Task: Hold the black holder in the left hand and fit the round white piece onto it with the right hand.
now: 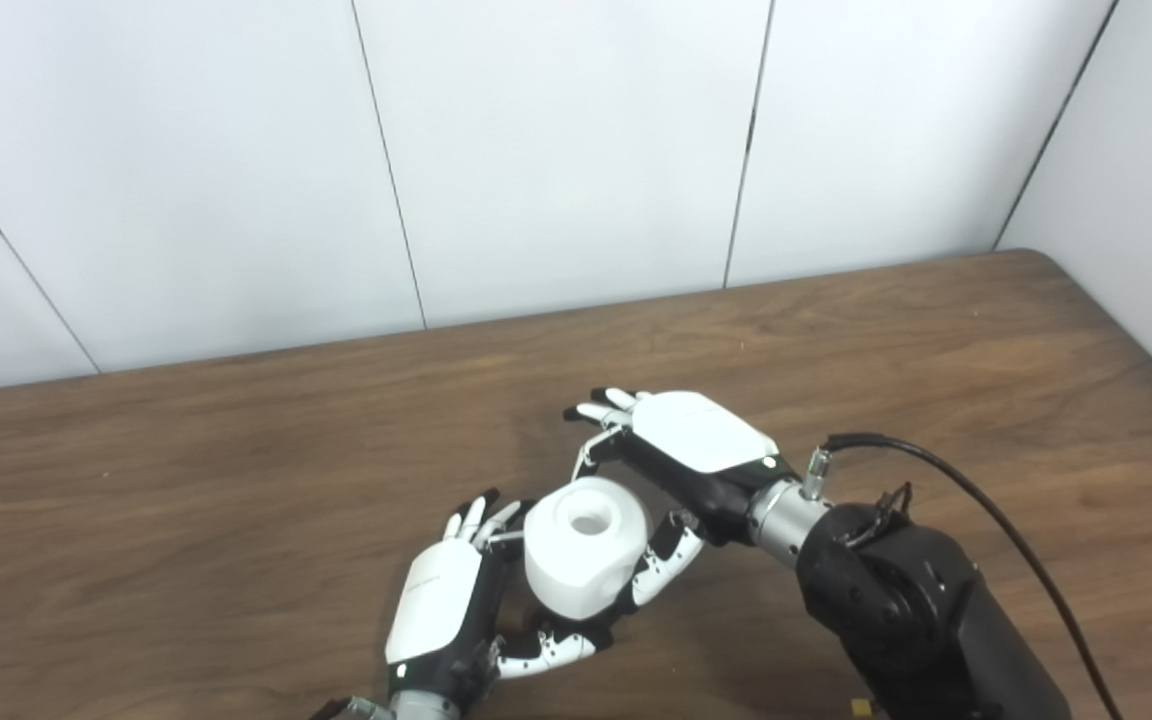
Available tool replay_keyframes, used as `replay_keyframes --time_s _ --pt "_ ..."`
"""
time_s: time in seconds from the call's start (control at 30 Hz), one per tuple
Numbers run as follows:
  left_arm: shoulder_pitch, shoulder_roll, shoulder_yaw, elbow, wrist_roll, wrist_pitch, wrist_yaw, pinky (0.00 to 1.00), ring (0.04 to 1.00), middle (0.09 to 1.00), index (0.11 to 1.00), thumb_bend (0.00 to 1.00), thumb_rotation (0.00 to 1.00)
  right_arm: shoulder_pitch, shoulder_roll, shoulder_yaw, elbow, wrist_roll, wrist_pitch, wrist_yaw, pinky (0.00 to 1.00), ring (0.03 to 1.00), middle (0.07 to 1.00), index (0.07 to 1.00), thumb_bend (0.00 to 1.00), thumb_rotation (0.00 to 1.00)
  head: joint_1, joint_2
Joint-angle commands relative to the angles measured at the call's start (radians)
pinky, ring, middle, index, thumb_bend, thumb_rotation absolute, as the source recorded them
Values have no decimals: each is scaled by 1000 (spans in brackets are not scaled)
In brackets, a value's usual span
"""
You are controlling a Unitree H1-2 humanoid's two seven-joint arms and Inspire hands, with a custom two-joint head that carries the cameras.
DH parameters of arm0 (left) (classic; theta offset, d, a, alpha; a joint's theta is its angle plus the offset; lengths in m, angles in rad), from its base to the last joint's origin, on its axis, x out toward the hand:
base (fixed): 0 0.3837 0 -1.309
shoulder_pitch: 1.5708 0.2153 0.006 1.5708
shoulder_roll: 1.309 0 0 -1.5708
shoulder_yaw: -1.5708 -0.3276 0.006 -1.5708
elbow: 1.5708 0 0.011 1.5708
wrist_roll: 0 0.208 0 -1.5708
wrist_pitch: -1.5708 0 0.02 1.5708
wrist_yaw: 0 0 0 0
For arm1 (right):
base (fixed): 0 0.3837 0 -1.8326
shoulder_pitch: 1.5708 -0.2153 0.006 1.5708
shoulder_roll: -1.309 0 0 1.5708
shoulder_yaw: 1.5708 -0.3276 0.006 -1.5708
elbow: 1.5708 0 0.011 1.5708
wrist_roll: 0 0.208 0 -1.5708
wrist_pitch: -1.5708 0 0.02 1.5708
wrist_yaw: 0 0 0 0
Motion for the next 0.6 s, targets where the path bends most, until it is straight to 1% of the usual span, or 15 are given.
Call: replay_keyframes --time_s 0.0,0.27,0.57 --pt "7 0 -2 -36 0 -7 -4 1000 1000 886 478 520 47 -26 4 -3 -6 -6 -28 -18 1000 1000 941 479 515 126 -2 1" --pt "11 4 8 -47 -6 4 -26 1000 1000 892 479 520 46 -13 9 7 -8 -10 -19 1 1000 1000 937 478 515 126 -6 10" --pt "10 5 16 -47 -1 -1 -29 1000 1000 889 479 520 47 9 6 22 -19 -27 -13 25 997 1000 937 478 517 127 -13 17"
